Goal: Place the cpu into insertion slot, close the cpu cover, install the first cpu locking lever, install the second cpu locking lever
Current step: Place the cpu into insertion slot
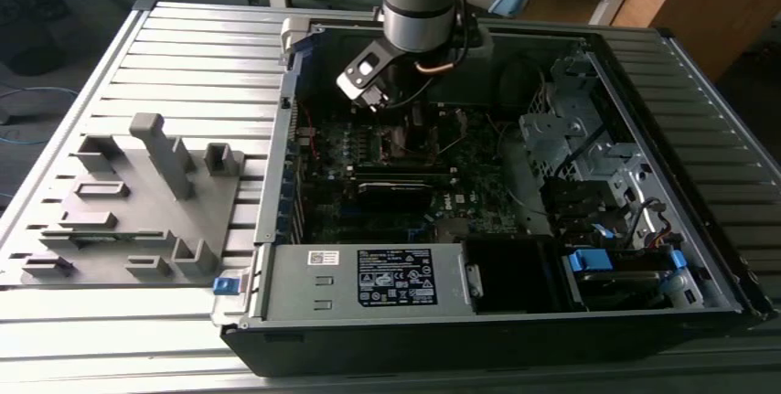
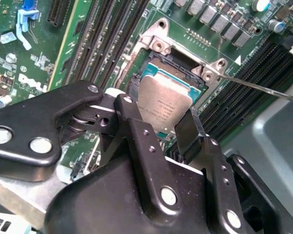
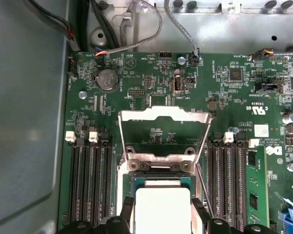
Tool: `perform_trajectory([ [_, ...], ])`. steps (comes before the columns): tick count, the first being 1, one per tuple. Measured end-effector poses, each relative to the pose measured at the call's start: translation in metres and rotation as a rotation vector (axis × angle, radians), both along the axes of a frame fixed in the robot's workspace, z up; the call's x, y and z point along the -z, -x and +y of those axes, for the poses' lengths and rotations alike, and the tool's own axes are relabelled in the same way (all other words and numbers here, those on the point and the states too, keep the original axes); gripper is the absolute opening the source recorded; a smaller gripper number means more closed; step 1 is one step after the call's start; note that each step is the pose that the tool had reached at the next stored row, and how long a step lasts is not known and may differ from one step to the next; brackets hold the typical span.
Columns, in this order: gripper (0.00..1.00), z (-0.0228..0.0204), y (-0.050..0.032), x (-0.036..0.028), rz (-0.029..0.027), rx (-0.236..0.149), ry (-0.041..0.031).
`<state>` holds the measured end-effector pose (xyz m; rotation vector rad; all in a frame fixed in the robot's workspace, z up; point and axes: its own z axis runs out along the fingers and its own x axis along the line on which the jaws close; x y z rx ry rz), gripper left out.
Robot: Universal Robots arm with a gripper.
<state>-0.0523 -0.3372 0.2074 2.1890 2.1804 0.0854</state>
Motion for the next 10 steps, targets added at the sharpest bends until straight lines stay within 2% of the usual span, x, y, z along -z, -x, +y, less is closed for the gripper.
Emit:
perform_trajectory([
  [10, 0.54, 0.0000, 0.0010, 0.0066, 0.0001, 0.002, 0.0002],
])
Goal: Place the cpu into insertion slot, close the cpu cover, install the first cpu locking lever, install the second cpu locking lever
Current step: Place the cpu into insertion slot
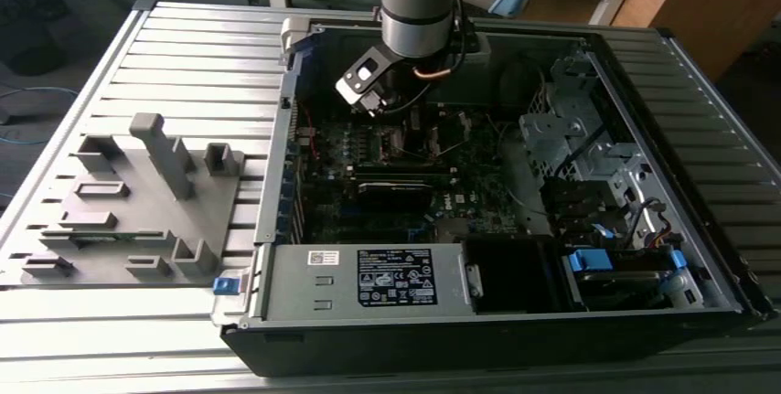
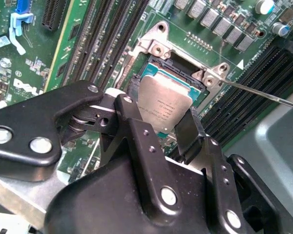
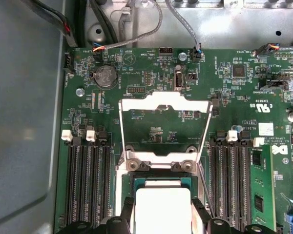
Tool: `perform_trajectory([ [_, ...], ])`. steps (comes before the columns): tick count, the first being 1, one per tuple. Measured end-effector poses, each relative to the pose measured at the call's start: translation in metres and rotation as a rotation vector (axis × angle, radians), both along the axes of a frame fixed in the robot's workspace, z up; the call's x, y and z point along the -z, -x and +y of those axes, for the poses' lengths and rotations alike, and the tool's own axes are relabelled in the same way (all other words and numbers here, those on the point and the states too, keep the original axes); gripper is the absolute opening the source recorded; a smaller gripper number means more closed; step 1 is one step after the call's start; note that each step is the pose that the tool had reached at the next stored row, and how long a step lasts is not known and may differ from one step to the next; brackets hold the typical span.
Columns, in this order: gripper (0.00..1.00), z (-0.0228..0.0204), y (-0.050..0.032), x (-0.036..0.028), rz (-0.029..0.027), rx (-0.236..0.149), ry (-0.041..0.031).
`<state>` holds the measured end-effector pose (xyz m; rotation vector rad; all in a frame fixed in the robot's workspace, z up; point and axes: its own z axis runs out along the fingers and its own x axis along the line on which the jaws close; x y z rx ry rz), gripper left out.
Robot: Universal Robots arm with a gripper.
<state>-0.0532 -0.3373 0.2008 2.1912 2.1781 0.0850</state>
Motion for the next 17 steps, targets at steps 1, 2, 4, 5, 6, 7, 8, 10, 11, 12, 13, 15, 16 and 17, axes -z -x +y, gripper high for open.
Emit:
perform_trajectory([
  [1, 0.54, 0.0000, 0.0000, 0.0000, 0.0001, 0.000, 0.0001],
  [2, 0.54, 0.0000, 0.0000, 0.0001, 0.0000, 0.000, -0.0001],
  [4, 0.54, 0.0000, 0.0000, 0.0002, 0.0000, 0.000, -0.0001],
  [5, 0.54, 0.0000, 0.0001, 0.0002, -0.0001, 0.000, -0.0002],
  [6, 0.54, 0.0001, 0.0006, 0.0003, -0.0002, 0.000, -0.0004],
  [7, 0.54, 0.0001, 0.0013, 0.0003, -0.0002, 0.000, -0.0004],
  [8, 0.54, 0.0001, 0.0016, 0.0003, -0.0001, 0.001, -0.0003],
  [10, 0.54, 0.0000, 0.0018, 0.0003, -0.0001, 0.001, -0.0002],
  [11, 0.54, 0.0000, 0.0018, 0.0005, -0.0001, 0.001, -0.0002],
  [12, 0.54, 0.0000, 0.0019, 0.0008, -0.0001, 0.001, -0.0003],
  [13, 0.54, 0.0000, 0.0019, 0.0012, -0.0001, 0.001, -0.0003],
  [15, 0.54, 0.0000, 0.0019, 0.0013, 0.0000, 0.001, -0.0001],
  [16, 0.54, 0.0000, 0.0019, 0.0013, 0.0001, 0.001, 0.0000],
  [17, 0.54, 0.0001, 0.0019, 0.0017, -0.0001, 0.002, -0.0004],
])
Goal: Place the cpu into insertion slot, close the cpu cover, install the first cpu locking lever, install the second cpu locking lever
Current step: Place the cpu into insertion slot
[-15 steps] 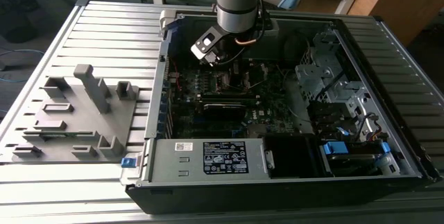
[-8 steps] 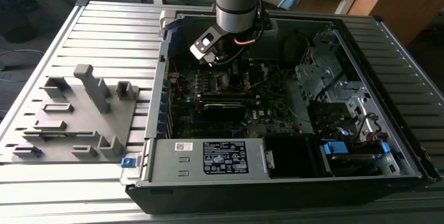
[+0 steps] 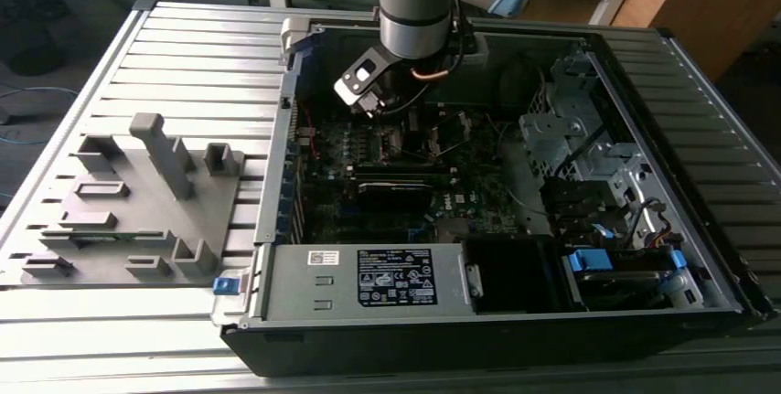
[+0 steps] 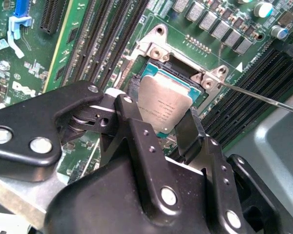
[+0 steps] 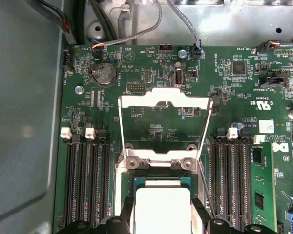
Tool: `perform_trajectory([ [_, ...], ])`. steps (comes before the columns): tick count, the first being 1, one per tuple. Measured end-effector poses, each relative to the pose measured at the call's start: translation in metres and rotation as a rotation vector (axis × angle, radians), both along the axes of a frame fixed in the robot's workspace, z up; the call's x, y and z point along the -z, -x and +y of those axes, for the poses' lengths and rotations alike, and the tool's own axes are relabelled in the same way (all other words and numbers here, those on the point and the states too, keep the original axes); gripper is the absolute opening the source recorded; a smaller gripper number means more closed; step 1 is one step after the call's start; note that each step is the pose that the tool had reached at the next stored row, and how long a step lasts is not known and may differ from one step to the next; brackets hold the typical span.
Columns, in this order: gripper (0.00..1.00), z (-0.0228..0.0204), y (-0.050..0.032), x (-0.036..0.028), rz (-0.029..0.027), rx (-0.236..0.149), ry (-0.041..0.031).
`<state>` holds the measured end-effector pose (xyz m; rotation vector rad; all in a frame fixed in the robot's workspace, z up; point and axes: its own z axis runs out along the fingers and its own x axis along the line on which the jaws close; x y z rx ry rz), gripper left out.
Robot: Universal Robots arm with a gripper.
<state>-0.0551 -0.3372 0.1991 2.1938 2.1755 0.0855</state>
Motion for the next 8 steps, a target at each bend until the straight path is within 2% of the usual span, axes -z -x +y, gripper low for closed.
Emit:
perform_trajectory([
  [8, 0.54, 0.0000, 0.0000, 0.0008, 0.0000, 0.012, 0.0001],
])
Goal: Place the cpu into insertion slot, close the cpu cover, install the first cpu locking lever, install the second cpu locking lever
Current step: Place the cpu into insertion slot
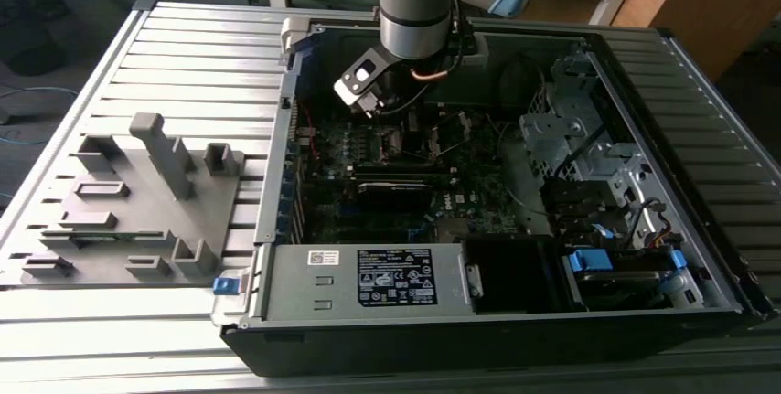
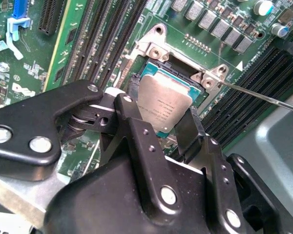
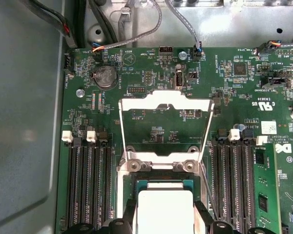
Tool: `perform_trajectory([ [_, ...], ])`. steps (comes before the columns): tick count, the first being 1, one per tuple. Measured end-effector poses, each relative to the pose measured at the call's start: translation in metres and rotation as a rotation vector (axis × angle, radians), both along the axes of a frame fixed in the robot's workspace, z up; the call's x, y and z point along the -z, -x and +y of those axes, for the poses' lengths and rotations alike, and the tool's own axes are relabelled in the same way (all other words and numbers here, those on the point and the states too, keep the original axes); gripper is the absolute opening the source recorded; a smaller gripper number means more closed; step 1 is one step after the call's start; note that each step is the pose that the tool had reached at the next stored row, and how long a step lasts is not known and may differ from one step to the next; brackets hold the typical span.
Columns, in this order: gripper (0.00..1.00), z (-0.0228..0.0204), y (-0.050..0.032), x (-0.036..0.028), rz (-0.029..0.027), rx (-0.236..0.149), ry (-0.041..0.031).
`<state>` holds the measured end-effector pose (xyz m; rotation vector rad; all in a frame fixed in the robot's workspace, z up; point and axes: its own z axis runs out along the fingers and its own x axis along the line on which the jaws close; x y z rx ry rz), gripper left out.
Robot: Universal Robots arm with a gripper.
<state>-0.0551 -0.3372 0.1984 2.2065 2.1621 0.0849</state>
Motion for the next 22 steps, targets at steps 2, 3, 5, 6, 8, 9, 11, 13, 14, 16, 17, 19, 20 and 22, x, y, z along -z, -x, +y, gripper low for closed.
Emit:
perform_trajectory([
  [2, 0.54, 0.0000, 0.0000, 0.0005, 0.0003, 0.000, -0.0001],
  [3, 0.54, 0.0000, 0.0000, 0.0005, 0.0006, 0.000, 0.0001],
  [5, 0.54, 0.0000, 0.0000, 0.0005, 0.0007, 0.000, 0.0002],
  [6, 0.54, 0.0000, 0.0000, 0.0005, 0.0007, 0.000, 0.0002],
  [8, 0.54, 0.0000, -0.0001, 0.0006, 0.0020, 0.000, 0.0000],
  [9, 0.54, 0.0001, -0.0003, 0.0009, 0.0127, 0.000, -0.0004],
  [11, 0.54, 0.0000, -0.0003, 0.0007, 0.0209, 0.000, 0.0001],
  [13, 0.54, 0.0000, -0.0002, 0.0006, 0.0215, 0.000, 0.0002],
  [14, 0.54, 0.0000, -0.0003, 0.0006, 0.0217, 0.000, 0.0002],
  [16, 0.54, 0.0003, -0.0019, 0.0007, 0.0217, 0.000, 0.0000],
  [17, 0.54, 0.0005, -0.0024, 0.0007, 0.0217, 0.000, 0.0000],
  [19, 0.54, 0.0012, -0.0024, 0.0007, 0.0217, 0.000, 0.0001],
  [20, 0.54, 0.0017, -0.0024, 0.0007, 0.0217, 0.000, 0.0001],
  [22, 0.54, 0.0037, -0.0024, 0.0007, 0.0217, 0.000, 0.0000],
])
